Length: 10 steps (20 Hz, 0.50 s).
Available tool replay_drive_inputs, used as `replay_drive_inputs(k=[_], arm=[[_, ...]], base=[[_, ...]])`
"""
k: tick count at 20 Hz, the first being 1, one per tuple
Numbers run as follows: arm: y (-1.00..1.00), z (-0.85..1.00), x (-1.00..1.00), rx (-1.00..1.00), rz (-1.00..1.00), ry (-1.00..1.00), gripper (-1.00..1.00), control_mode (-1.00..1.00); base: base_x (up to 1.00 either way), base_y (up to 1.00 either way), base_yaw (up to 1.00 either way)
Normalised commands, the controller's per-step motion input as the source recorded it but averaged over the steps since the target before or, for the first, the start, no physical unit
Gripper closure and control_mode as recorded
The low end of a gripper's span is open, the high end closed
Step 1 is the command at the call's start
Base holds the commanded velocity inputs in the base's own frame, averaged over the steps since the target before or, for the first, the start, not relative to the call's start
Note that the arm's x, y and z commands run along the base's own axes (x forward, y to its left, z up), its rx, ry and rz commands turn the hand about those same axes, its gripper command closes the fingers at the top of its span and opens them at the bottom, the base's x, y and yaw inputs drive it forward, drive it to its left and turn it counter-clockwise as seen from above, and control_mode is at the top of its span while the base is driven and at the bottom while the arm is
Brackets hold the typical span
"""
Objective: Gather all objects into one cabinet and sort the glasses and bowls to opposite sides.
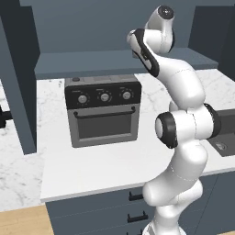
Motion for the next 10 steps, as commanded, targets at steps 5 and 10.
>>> replay_drive_inputs(k=[5, 10], arm=[[0.05, -0.01, 0.00, 0.00, 0.00, 0.00, 1.00, -1.00], [0.13, -0.04, 0.00, 0.02, 0.00, 0.01, 1.00, -1.00]], base=[[0.00, 0.00, 0.00], [0.00, 0.00, 0.00]])
